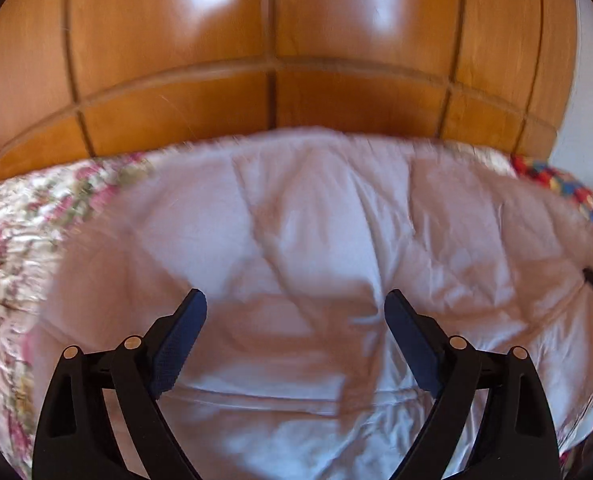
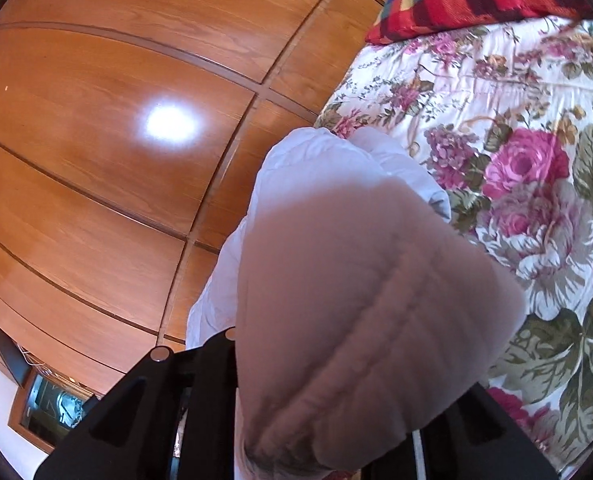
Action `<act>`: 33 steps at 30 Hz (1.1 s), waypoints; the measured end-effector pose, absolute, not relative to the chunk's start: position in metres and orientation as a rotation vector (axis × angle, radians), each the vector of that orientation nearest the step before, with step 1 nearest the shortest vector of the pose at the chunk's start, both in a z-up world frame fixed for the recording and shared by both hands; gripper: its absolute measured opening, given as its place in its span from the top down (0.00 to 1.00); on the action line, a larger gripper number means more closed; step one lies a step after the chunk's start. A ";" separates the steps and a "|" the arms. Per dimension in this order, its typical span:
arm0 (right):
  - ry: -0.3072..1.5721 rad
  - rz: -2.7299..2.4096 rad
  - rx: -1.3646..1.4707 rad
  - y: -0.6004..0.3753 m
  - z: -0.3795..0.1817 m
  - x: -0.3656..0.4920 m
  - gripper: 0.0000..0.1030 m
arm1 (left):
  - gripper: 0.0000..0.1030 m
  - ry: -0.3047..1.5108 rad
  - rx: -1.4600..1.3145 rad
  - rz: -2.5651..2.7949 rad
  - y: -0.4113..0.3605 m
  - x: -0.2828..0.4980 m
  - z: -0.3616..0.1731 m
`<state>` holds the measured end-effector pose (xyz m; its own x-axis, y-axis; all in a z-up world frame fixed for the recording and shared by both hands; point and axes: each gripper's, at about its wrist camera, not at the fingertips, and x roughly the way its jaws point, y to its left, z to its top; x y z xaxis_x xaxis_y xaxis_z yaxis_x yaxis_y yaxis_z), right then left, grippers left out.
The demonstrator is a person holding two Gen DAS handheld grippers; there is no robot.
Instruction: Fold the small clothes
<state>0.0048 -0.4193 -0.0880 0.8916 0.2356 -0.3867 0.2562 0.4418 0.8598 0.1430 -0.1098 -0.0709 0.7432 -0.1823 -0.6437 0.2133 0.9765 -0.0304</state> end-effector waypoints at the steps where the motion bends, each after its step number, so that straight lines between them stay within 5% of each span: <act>1: 0.494 -0.014 1.127 -0.420 -0.087 0.006 0.82 | 0.13 0.679 0.046 -0.194 -0.102 0.144 -0.066; 19: 0.563 -0.145 0.710 -0.374 -0.004 0.033 0.82 | 0.13 0.637 -0.177 0.080 0.050 0.106 -0.096; 33: 0.516 -0.161 0.189 -0.259 0.071 0.053 0.82 | 0.13 0.745 -0.231 -0.041 0.059 0.119 -0.124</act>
<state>0.0526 -0.2589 0.0705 0.8577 -0.1046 -0.5034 0.1997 0.9700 0.1386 0.1192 0.0589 -0.1243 0.7354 -0.1187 -0.6672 -0.0453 0.9738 -0.2231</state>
